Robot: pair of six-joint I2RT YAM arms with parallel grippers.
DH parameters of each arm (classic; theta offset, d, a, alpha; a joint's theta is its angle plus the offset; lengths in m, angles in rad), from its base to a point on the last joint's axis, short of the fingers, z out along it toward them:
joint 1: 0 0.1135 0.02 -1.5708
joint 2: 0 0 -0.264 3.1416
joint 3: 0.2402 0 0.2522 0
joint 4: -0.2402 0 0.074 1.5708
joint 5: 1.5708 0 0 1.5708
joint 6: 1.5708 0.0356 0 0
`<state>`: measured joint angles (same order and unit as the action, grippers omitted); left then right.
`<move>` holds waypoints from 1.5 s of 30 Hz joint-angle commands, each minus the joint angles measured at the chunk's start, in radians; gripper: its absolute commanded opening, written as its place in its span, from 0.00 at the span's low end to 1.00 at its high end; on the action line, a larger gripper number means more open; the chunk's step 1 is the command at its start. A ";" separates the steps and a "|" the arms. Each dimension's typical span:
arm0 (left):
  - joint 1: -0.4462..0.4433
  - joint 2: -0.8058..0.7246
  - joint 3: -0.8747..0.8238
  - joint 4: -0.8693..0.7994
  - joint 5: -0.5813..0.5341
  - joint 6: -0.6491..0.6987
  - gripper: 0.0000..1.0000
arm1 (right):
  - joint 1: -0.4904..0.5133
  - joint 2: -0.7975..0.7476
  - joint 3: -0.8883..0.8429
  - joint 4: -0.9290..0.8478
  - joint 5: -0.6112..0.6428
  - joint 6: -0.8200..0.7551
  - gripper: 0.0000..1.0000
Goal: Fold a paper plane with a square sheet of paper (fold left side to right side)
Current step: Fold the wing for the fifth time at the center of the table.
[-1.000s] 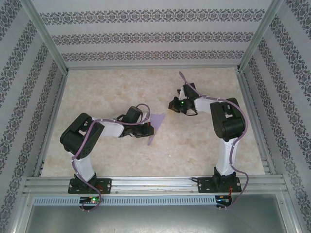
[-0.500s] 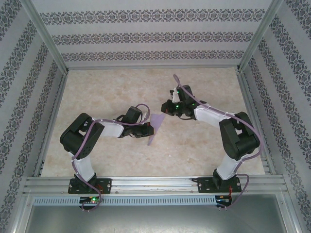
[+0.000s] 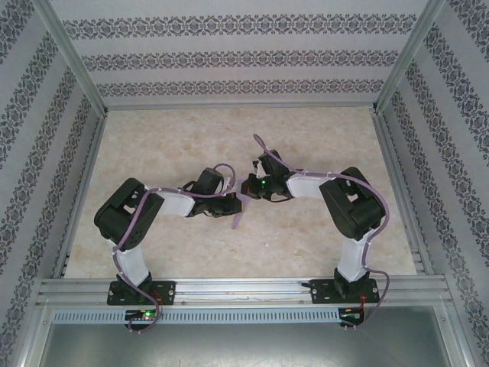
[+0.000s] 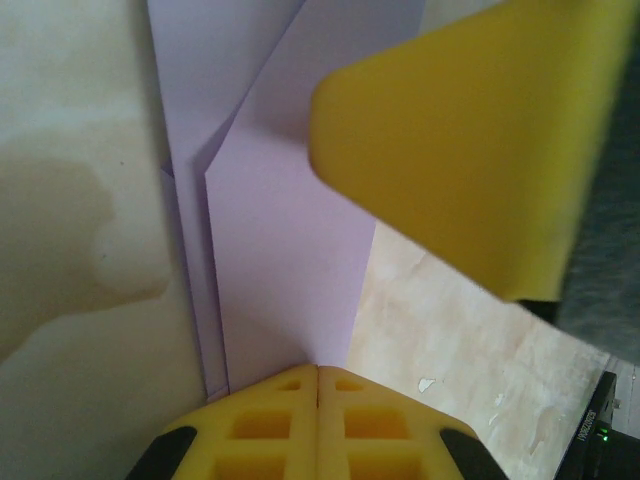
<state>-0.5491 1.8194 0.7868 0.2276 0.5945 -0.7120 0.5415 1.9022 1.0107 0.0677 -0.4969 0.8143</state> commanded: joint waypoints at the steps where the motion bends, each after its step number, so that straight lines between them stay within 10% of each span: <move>1: -0.008 0.060 -0.052 -0.186 -0.095 0.003 0.02 | 0.015 0.033 -0.017 0.035 -0.013 0.034 0.00; 25: -0.009 -0.184 0.102 -0.387 0.079 -0.033 0.06 | 0.000 0.133 -0.054 0.009 0.005 -0.030 0.00; 45: -0.014 -0.046 0.143 -0.359 0.105 -0.012 0.06 | 0.005 0.150 -0.034 -0.039 0.014 -0.065 0.00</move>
<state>-0.5499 1.7626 0.8978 -0.1135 0.7033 -0.7399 0.5396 1.9732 1.0016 0.1585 -0.5587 0.7841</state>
